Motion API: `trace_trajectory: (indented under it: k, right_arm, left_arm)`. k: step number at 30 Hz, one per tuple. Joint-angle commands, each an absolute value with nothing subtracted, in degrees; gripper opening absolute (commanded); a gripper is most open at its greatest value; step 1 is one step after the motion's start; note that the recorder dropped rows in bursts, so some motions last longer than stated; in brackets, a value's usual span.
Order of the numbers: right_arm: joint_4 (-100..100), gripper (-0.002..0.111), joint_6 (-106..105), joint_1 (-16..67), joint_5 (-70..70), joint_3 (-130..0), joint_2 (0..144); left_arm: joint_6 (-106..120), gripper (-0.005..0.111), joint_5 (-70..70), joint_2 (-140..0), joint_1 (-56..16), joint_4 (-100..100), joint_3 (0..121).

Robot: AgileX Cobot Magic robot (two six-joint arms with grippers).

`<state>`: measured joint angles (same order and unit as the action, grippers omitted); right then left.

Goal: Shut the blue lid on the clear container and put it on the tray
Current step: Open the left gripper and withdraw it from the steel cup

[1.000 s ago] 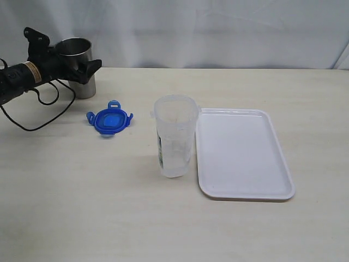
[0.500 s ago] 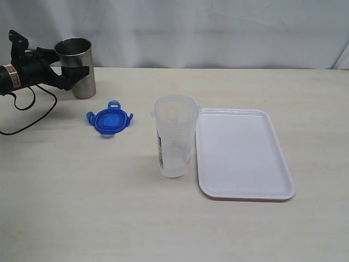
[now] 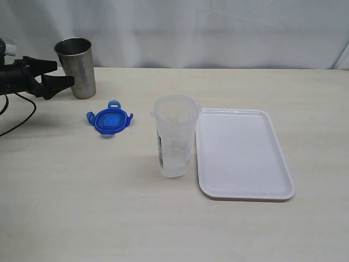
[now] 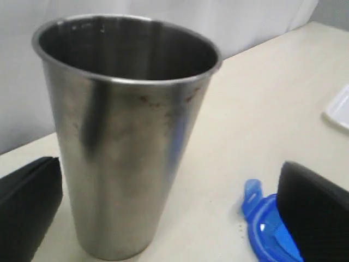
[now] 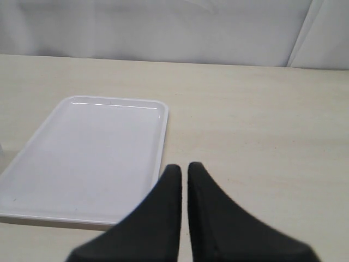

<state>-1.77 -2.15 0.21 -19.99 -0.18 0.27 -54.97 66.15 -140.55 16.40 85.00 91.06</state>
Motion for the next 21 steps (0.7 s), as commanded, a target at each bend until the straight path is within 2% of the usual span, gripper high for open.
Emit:
trace_trajectory:
  k: [1, 8, 15, 21]
  right_arm:
    - [-1.72, 0.004, -2.09, -0.03, -19.63, 0.00, 0.00]
    - [-1.72, 0.004, -2.09, -0.03, -19.63, 0.00, 0.00]
    - [-1.72, 0.004, -2.09, -0.03, -19.63, 0.00, 0.00]
    - [-1.72, 0.004, -2.09, -0.03, -19.63, 0.00, 0.00]
  left_arm:
    - [-60.60, 0.103, 69.96, -140.01, 18.37, 90.48, 91.45]
    - [-81.50, 0.103, 69.96, -136.49, 18.90, 99.95, 90.85]
    - [-79.87, 0.103, 69.96, -122.24, 19.05, 99.95, 82.90]
    - [-81.72, 0.103, 49.86, -104.35, 19.02, 99.95, 71.77]
